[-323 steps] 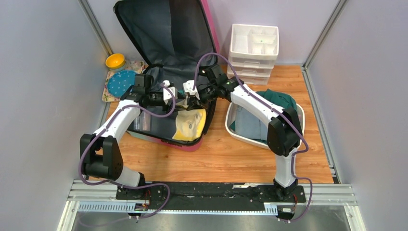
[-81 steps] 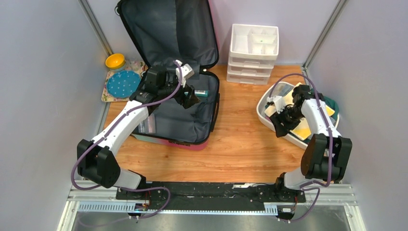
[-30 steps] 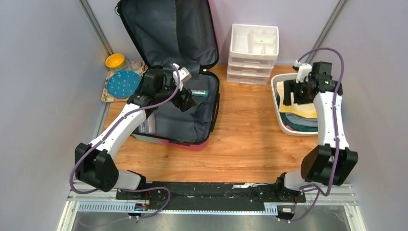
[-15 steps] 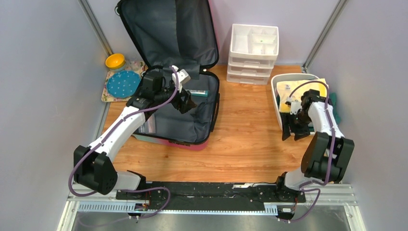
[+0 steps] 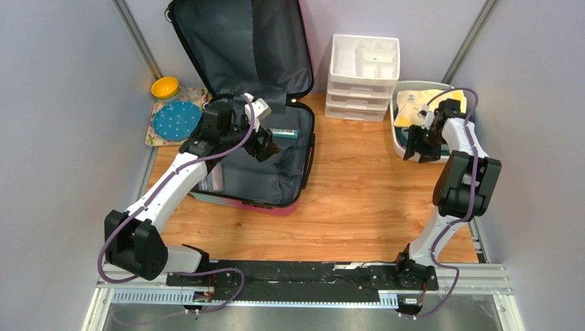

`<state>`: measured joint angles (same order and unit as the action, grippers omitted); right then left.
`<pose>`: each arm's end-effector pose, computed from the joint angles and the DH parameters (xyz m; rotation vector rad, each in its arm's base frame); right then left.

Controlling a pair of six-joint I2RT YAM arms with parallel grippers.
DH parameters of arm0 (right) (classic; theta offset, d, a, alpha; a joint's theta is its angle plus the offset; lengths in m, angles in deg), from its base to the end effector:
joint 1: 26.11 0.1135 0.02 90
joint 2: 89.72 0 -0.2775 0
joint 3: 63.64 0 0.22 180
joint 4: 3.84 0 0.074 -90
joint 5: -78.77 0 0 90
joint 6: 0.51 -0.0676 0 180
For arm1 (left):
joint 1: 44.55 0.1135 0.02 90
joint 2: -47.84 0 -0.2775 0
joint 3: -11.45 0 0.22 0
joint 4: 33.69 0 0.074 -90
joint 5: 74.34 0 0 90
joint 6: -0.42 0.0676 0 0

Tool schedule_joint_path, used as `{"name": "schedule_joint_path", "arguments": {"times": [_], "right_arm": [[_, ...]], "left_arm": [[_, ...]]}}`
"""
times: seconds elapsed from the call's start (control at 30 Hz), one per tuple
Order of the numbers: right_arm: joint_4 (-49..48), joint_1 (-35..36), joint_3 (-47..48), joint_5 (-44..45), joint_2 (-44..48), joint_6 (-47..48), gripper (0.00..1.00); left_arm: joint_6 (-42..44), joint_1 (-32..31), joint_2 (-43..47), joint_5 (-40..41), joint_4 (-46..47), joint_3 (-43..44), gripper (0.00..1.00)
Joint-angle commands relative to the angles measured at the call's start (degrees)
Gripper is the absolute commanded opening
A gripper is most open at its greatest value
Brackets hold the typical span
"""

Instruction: Open, take out, and arrange the luggage

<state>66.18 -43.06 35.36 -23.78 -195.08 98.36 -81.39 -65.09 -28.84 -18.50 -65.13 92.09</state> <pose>0.3344 -0.0866 0.2207 0.1636 2.8485 0.2297 0.2590 -0.1376 0.3388 0.8601 1.8503 -0.7437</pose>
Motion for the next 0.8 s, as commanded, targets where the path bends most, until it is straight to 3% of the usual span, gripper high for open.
{"name": "schedule_joint_path", "arguments": {"times": [0.0, 0.2, 0.33, 0.47, 0.77], "right_arm": [[-10.51, -0.19, 9.1, -2.29, -4.06, 3.08, 0.62], [-7.01, -0.36, 18.58, -2.91, -6.88, 5.63, 0.66], [-1.64, -0.36, 22.55, -5.72, -0.65, 8.01, 0.66], [-5.41, 1.39, 24.39, -8.54, 6.39, 4.69, 0.66], [-9.98, 16.68, 40.11, 5.95, -1.06, -2.53, 0.66]], "left_arm": [[-0.1, 0.58, 1.98, 0.49, -0.38, 0.49, 0.85], [-0.19, 0.67, 0.57, 0.14, -0.99, 1.8, 0.85], [-0.01, 0.93, 0.57, -0.12, -1.52, 2.33, 0.85], [-0.54, 1.2, 1.1, -0.21, -0.73, 1.19, 0.85], [-4.85, 4.36, -0.04, -0.74, -0.03, 2.33, 0.85]]}}
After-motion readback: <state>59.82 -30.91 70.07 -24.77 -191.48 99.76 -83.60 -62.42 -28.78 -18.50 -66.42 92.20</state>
